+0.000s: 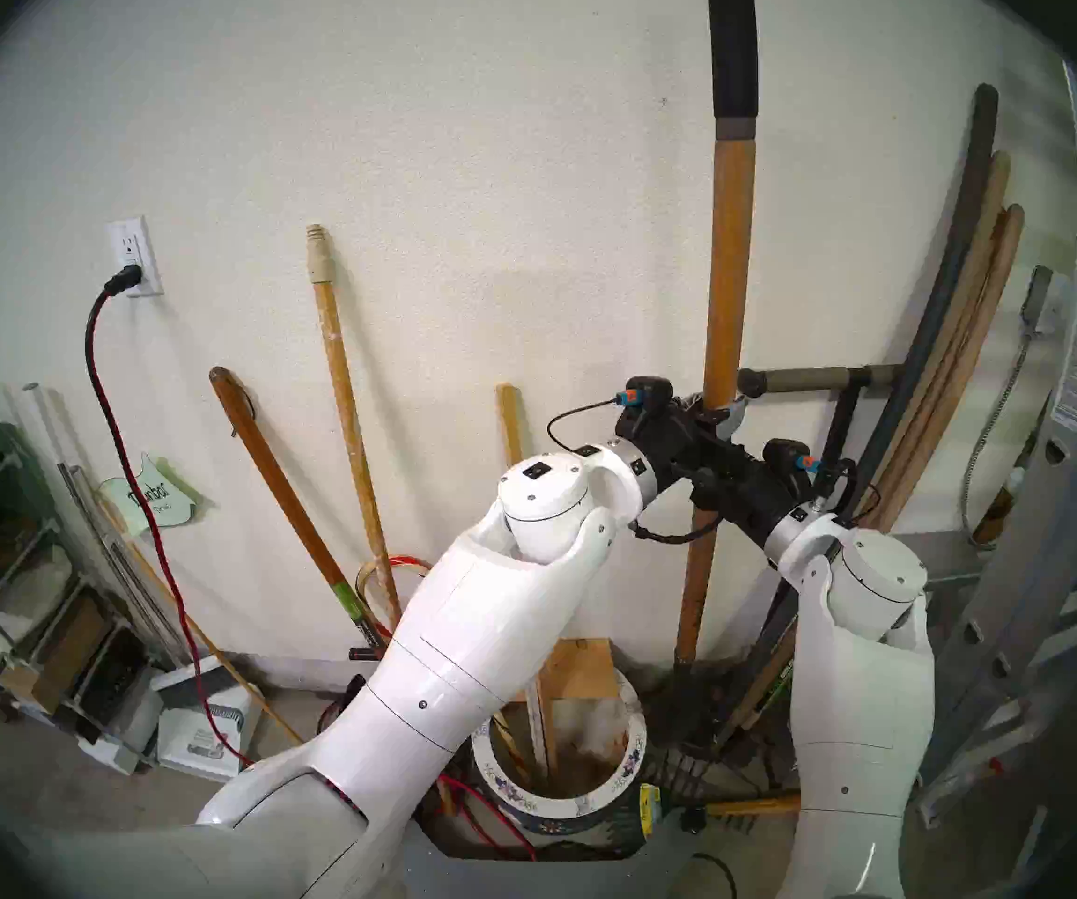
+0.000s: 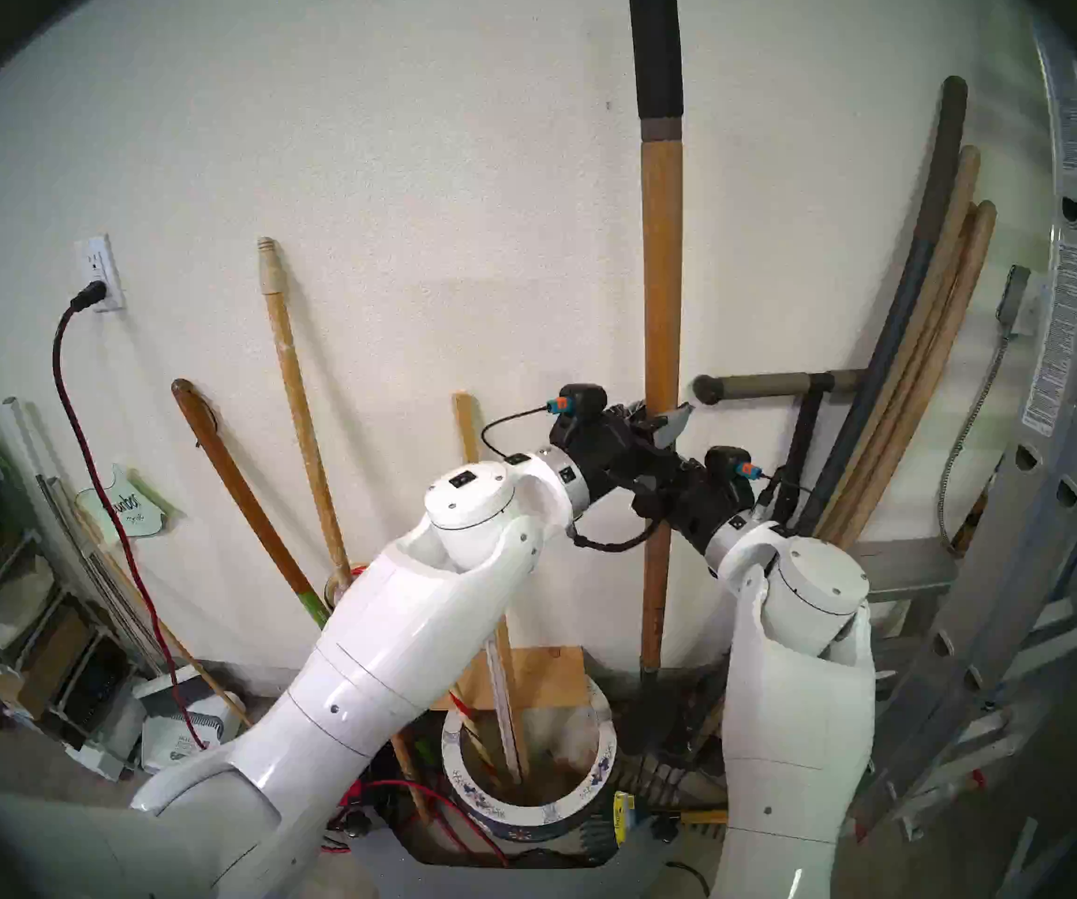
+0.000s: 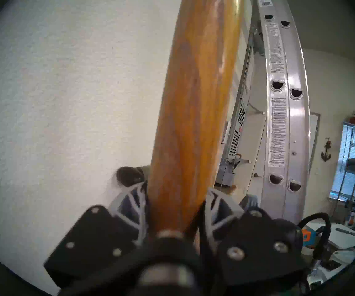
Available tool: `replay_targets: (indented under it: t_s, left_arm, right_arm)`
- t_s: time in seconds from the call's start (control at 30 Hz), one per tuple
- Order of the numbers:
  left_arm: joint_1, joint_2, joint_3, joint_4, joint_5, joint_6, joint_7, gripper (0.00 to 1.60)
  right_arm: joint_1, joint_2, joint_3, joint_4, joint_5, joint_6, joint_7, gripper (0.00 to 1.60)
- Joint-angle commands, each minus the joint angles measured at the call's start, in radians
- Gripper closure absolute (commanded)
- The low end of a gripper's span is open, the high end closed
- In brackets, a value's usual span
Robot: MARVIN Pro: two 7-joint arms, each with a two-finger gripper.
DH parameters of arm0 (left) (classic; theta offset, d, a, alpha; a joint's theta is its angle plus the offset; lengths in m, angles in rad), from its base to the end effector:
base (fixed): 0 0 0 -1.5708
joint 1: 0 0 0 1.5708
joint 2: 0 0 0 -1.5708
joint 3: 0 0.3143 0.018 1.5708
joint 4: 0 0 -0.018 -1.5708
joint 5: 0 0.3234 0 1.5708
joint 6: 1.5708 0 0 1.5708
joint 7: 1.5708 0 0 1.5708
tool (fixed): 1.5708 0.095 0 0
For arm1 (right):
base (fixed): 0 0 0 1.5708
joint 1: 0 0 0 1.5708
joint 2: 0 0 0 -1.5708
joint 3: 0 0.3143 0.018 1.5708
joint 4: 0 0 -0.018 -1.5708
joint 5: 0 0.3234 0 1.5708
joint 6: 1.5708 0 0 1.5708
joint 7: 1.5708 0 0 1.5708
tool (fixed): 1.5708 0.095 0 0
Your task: Take wooden sticks or brooms out of the pot
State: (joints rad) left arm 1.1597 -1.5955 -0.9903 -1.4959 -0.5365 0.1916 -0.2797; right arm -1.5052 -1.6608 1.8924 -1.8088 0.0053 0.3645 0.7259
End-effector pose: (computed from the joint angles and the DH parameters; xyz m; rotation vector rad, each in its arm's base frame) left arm 0.4557 -0.2702 -0.1920 1.5049 -0.5173 1.5666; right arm 0.4228 -0.0446 -0.2421 -1.9580 -0.2669 -1.9090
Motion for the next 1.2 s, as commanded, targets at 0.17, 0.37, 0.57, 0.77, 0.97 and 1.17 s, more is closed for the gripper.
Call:
replay_targets:
  t_s: [0.17, 0.37, 0.57, 0.77, 0.97, 1.17]
  left_arm:
    - [0.039, 0.01, 0.013, 0.075, -0.02, -0.086, -0.07, 1.6]
    - [0.043, 0.011, 0.045, 0.113, 0.001, -0.111, -0.076, 1.6]
    - [0.032, -0.007, 0.079, 0.188, 0.024, -0.152, -0.067, 1.6]
    - [0.012, -0.03, 0.098, 0.245, 0.044, -0.174, -0.061, 1.6]
    - [-0.017, -0.062, 0.105, 0.301, 0.061, -0.19, -0.052, 1.6]
    - [-0.041, -0.084, 0.106, 0.358, 0.076, -0.2, -0.04, 1.6]
  right_arm:
    - [0.024, 0.007, 0.04, 0.02, 0.013, -0.043, -0.079, 1.6]
    - [0.024, 0.006, 0.051, 0.042, 0.012, -0.05, -0.089, 1.6]
    - [0.024, 0.007, 0.072, 0.081, 0.013, -0.061, -0.107, 1.6]
    - [0.028, 0.004, 0.103, 0.115, 0.006, -0.071, -0.119, 1.6]
    - [0.053, 0.008, 0.129, 0.164, -0.001, -0.081, -0.135, 1.6]
    - [0.085, 0.021, 0.145, 0.219, -0.008, -0.088, -0.151, 1.6]
